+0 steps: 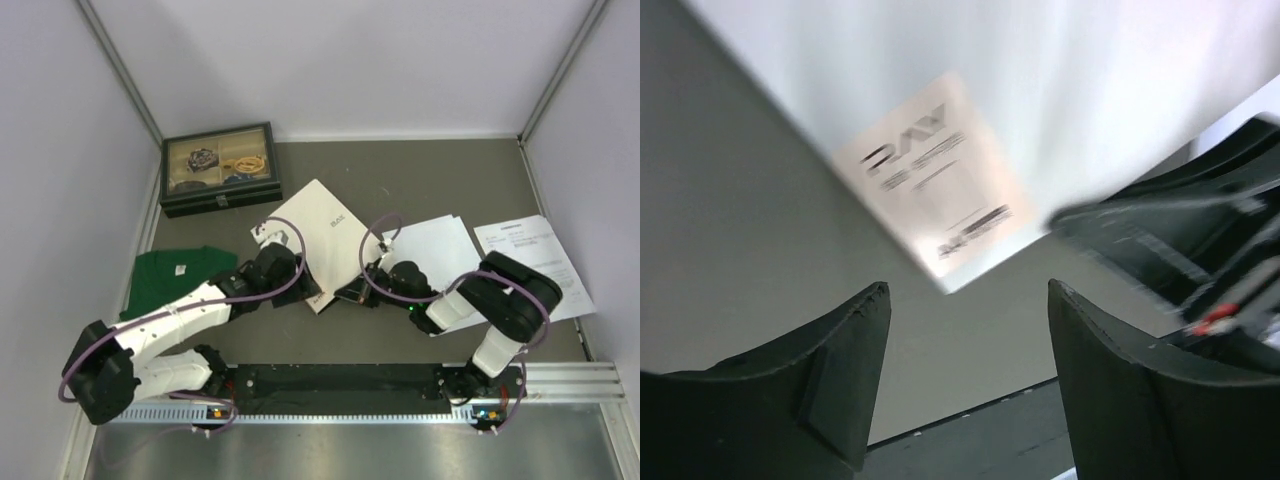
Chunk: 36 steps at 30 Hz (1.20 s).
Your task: Put the files into the folder
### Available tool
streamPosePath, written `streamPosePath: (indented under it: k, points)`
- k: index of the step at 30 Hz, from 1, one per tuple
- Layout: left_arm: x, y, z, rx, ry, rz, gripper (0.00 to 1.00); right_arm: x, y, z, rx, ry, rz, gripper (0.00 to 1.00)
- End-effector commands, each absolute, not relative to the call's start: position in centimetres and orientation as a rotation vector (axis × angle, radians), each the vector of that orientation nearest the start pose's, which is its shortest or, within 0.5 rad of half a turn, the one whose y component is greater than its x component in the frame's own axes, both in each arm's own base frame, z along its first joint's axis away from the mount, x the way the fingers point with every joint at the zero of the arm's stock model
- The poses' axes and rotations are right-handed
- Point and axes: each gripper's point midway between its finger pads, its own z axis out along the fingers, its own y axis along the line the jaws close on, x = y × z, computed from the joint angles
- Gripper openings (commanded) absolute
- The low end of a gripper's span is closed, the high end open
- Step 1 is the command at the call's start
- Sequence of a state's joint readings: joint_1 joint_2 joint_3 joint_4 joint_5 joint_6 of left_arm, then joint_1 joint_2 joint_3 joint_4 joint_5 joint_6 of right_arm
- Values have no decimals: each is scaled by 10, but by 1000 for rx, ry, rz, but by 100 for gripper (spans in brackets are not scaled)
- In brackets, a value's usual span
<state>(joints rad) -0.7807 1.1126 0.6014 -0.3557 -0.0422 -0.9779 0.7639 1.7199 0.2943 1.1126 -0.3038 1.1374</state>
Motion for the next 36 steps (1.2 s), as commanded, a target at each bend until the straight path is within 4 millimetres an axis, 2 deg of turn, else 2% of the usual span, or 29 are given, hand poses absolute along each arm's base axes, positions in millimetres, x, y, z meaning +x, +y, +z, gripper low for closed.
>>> streamPosePath:
  k: [1, 2, 3, 4, 5, 6, 7, 8, 9, 10, 11, 12, 13, 14, 16, 17, 18, 19, 20, 21, 22, 24, 26, 28, 29, 34, 36]
  points:
    - [220, -226, 140, -231, 2410, -670, 72, 212, 328, 65, -118, 2150, 1226, 0]
    - [225, -228, 146, -228, 2410, -673, 74, 206, 325, 56, -188, 2186, 1145, 0]
    - [237, -228, 166, -257, 2389, -687, 77, 211, 327, 62, -201, 2164, 1105, 0]
    - [240, -231, 173, -275, 2407, -717, 80, 213, 328, 67, -221, 2148, 1085, 0]
    - [248, -232, 168, -308, 2446, -701, 80, 213, 328, 67, -255, 2141, 1056, 0]
    - [261, -223, 183, -380, 2454, -688, 80, 215, 327, 67, -262, 2139, 1031, 0]
    - [268, -221, 186, -441, 2476, -681, 79, 215, 327, 68, -271, 2134, 1019, 0]
    - [278, -219, 177, -476, 2523, -630, 79, 216, 327, 70, -292, 2123, 1002, 0]
    - [295, -217, 197, -502, 2482, -643, 79, 215, 327, 70, -307, 2122, 978, 0]
    - [299, -215, 198, -516, 2502, -617, 79, 213, 329, 71, -331, 2119, 969, 0]
    - [309, -218, 197, -525, 2501, -613, 79, 214, 328, 73, -349, 2102, 938, 0]
    - [319, -221, 210, -532, 2465, -639, 80, 218, 328, 75, -347, 2091, 907, 0]
    - [330, -226, 218, -551, 2420, -676, 80, 212, 330, 72, -372, 2101, 891, 0]
    - [336, -228, 215, -591, 2419, -670, 80, 212, 330, 73, -392, 2095, 873, 0]
    - [349, -231, 228, -667, 2381, -686, 84, 210, 331, 75, -408, 2089, 840, 0]
    - [350, -231, 215, -697, 2428, -630, 85, 210, 331, 77, -416, 2080, 828, 0]
    - [361, -230, 226, -714, 2394, -609, 86, 212, 330, 80, -413, 2071, 818, 0]
    - [364, -229, 226, -724, 2395, -583, 87, 212, 331, 80, -416, 2071, 813, 0]
    - [363, -223, 212, -753, 2447, -496, 87, 211, 330, 78, -429, 2075, 801, 0]
    - [371, -222, 223, -765, 2414, -486, 88, 211, 330, 78, -432, 2075, 796, 0]
    - [373, -219, 223, -767, 2410, -454, 88, 211, 330, 80, -437, 2069, 792, 0]
    - [377, -220, 223, -775, 2403, -426, 88, 210, 331, 80, -448, 2064, 782, 0]
    - [378, -221, 213, -784, 2412, -378, 90, 208, 332, 78, -473, 2066, 760, 0]
    - [378, -216, 211, -799, 2413, -299, 90, 209, 332, 79, -477, 2058, 737, 0]
    - [378, -218, 203, -786, 2433, -260, 90, 209, 332, 79, -487, 2055, 729, 0]
    - [383, -217, 205, -726, 2408, -136, 89, 208, 332, 76, -516, 2051, 683, 0]
    - [384, -217, 206, -688, 2390, -94, 84, 208, 331, 77, -517, 2050, 671, 0]
